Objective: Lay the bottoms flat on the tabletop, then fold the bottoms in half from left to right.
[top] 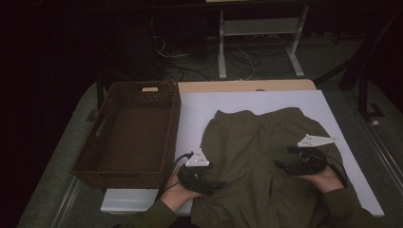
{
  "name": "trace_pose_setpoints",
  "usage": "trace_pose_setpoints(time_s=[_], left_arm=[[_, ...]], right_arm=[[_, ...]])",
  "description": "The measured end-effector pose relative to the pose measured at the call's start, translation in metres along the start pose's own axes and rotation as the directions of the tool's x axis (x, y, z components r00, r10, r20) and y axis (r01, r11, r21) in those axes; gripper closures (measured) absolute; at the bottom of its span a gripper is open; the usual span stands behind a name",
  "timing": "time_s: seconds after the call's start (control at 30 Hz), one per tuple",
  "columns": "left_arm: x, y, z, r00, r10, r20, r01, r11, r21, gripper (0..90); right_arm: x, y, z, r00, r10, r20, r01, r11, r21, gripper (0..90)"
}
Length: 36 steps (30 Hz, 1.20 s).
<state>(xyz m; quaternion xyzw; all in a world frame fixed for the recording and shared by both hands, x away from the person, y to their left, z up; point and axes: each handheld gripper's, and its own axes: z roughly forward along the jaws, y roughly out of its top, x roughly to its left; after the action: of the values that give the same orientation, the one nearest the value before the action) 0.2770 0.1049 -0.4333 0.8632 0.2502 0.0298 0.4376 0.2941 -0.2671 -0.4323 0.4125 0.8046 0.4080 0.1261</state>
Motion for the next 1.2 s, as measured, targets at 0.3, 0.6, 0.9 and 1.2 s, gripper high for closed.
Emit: trace_pose_setpoints(time_s=[0.3,0.6,0.9,1.2], left_arm=[[0.009,0.012,0.009,0.9997,-0.008,-0.022,0.007,0.9998,-0.020,13.3],[0.019,0.017,0.011,0.9983,-0.023,-0.053,0.022,0.9991,-0.036,13.7],[0.024,0.022,0.015,0.9962,-0.043,-0.076,0.039,0.9977,-0.056,13.9],[0.030,0.027,0.023,0.9935,-0.053,-0.100,0.048,0.9977,-0.048,13.8]], right_arm=[[0.000,0.000,-0.004,0.9989,0.045,0.017,-0.043,0.997,-0.063,16.7],[0.004,-0.007,-0.006,0.9999,0.004,-0.010,-0.005,0.999,-0.045,16.1],[0.001,-0.009,-0.008,0.9999,-0.001,-0.014,0.000,0.999,-0.045,15.7],[-0.001,-0.009,-0.010,0.9997,0.008,-0.022,-0.010,0.998,-0.059,15.6]])
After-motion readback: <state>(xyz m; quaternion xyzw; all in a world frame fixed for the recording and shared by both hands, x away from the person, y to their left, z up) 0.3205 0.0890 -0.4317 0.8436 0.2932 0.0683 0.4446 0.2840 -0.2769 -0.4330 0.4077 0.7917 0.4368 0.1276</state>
